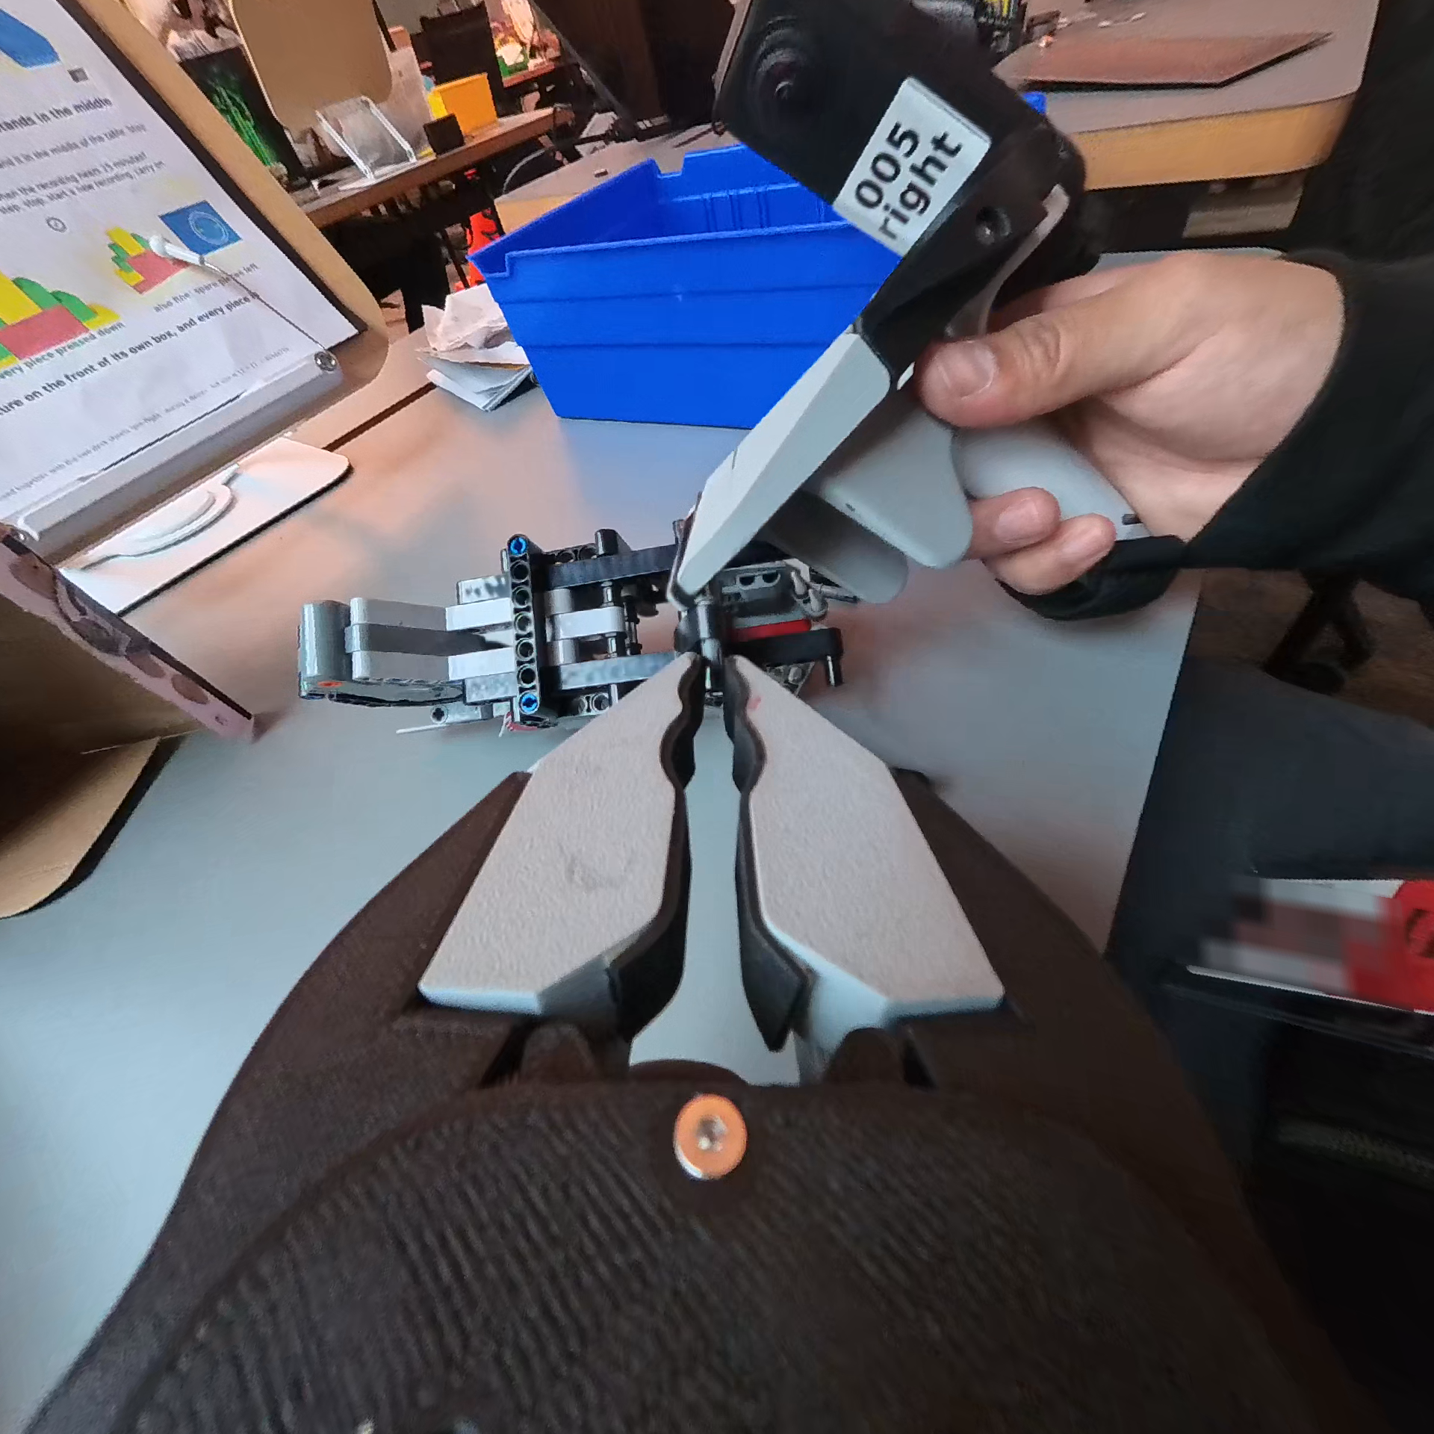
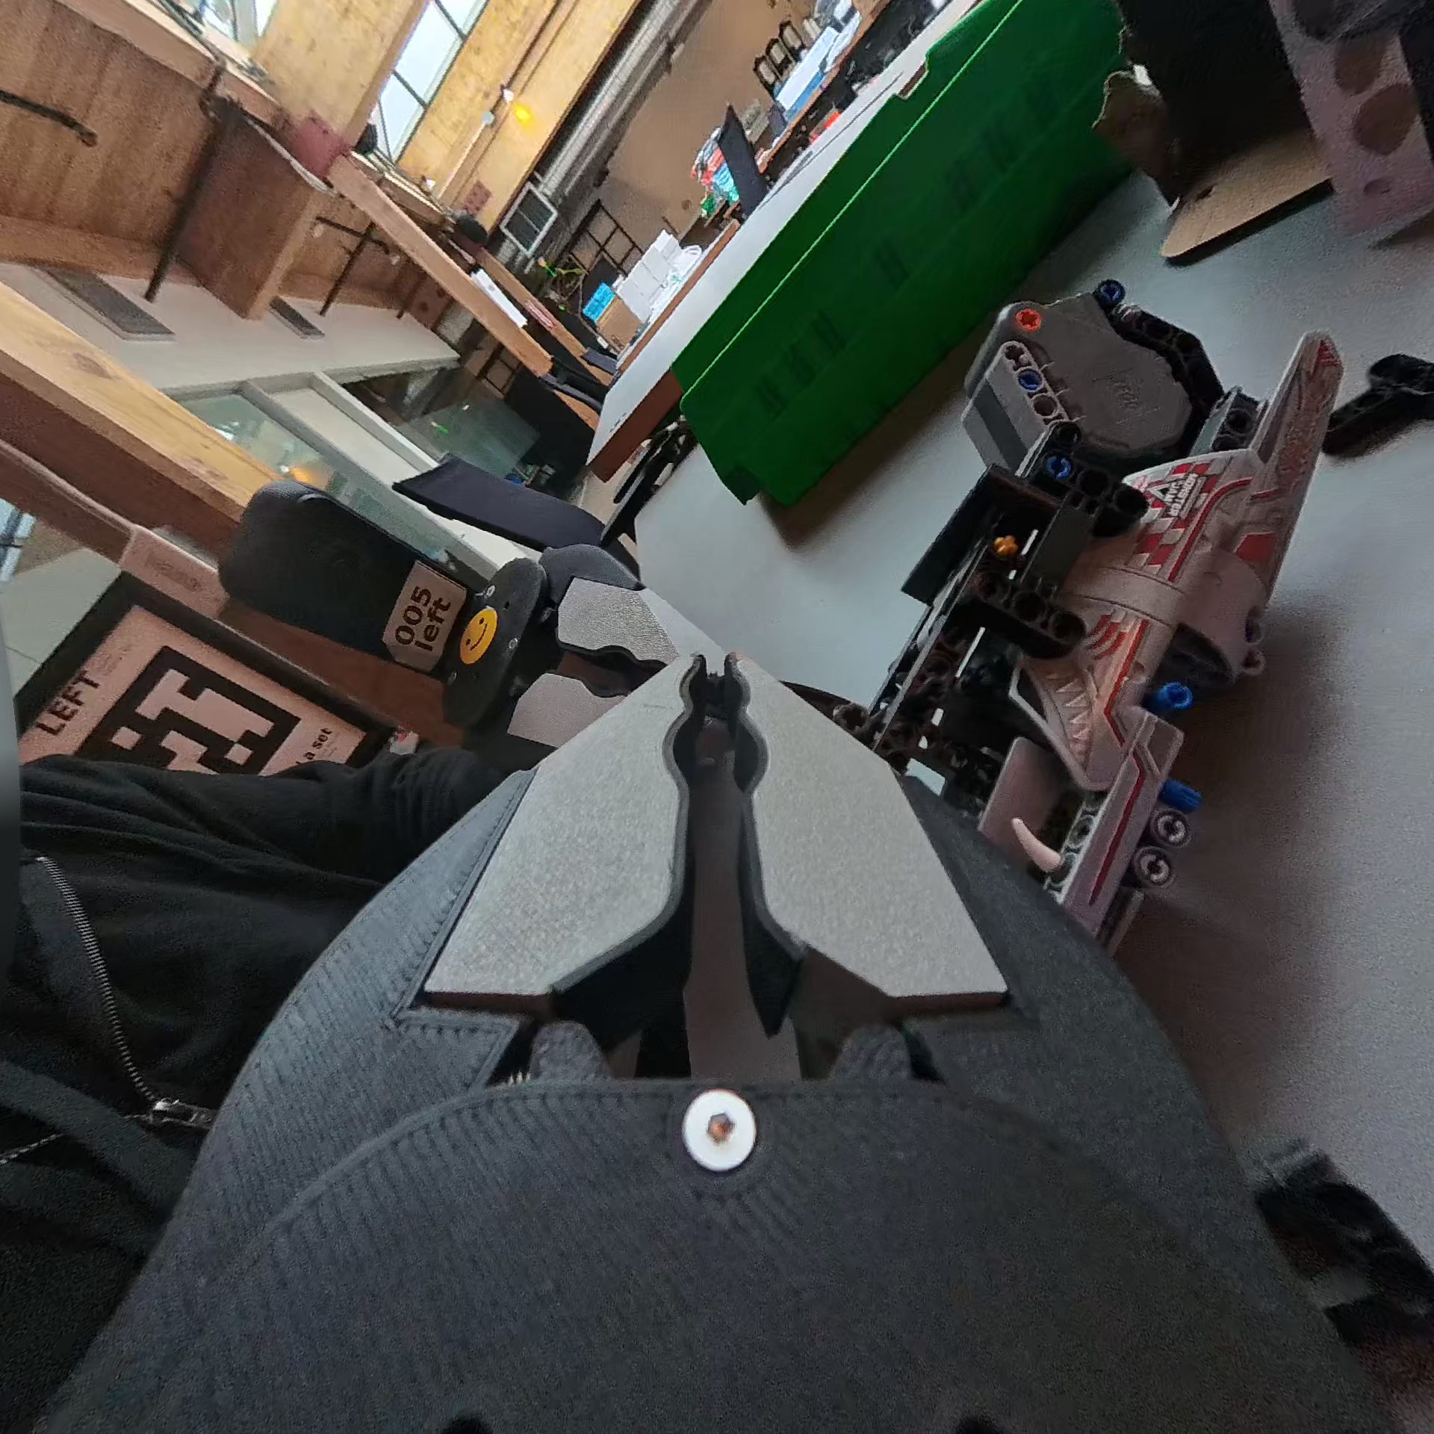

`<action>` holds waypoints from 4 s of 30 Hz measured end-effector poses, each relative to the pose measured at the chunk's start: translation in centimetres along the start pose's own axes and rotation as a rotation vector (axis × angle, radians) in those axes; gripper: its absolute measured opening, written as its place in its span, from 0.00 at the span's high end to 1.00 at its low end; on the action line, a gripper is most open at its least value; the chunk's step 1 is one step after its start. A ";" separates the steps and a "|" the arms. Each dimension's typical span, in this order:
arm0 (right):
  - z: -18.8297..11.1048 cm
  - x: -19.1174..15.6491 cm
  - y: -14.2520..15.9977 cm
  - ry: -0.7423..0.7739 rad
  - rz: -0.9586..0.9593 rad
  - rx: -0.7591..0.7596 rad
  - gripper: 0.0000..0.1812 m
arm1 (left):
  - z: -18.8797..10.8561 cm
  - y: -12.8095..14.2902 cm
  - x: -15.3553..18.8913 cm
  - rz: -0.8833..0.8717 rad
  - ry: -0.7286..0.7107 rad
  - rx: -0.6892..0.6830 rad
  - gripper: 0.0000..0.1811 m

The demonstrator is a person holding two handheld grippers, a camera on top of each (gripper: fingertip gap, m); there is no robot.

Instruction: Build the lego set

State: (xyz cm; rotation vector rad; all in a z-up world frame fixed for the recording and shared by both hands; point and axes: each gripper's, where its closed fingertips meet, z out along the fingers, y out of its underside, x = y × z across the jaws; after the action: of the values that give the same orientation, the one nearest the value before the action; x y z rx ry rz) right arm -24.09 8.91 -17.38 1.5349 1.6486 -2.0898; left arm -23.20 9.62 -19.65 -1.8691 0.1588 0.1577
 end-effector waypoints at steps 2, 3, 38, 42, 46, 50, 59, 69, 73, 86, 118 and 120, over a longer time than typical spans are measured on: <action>-0.1 0.0 -0.1 -0.013 0.011 0.001 1.00 | 0.0 -0.1 0.0 -0.011 0.009 0.009 0.99; -0.1 0.0 -0.1 -0.015 0.015 0.004 1.00 | -0.1 -0.3 0.0 -0.018 0.012 0.018 0.99; 0.8 0.3 1.1 0.180 -0.237 -0.074 0.99 | -0.2 0.3 -0.2 -0.009 -0.052 -0.028 0.95; 0.9 0.4 1.2 0.214 -0.270 -0.077 1.00 | -0.2 0.2 -0.2 0.025 -0.088 -0.027 0.95; 1.1 0.4 1.1 0.235 -0.289 -0.074 1.00 | -0.4 0.1 -0.4 0.048 -0.132 -0.020 0.95; 1.0 0.0 0.5 0.222 -0.272 -0.008 1.00 | -0.8 -0.6 -0.7 0.008 -0.147 0.033 0.95; 0.9 -0.2 -0.2 0.148 -0.149 0.102 1.00 | -1.0 -0.9 -1.1 -0.011 -0.161 0.067 0.96; 0.6 -0.1 -0.7 0.109 -0.113 0.156 1.00 | -1.0 -1.2 -1.2 -0.013 -0.161 0.087 0.96; 0.5 -0.2 -1.0 0.103 -0.115 0.177 1.00 | -1.0 -1.4 -1.2 -0.017 -0.164 0.100 0.96; 1.1 0.0 -0.1 0.131 -0.154 0.121 0.98 | -0.9 -0.9 -1.6 -0.067 -0.160 0.071 0.96; -1.2 0.1 -2.4 0.665 -1.263 -0.209 0.91 | -0.7 -0.8 -1.6 -0.137 -0.046 0.075 0.96; -0.7 0.3 -1.6 0.692 -1.419 -0.354 0.94 | -0.7 -0.7 -1.5 -0.137 -0.024 0.068 0.96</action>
State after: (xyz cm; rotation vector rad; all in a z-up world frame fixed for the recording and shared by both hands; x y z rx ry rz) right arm -24.72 10.32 -16.46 1.0053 3.8685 -1.2095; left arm -24.50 9.23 -18.54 -1.8030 0.0191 0.0789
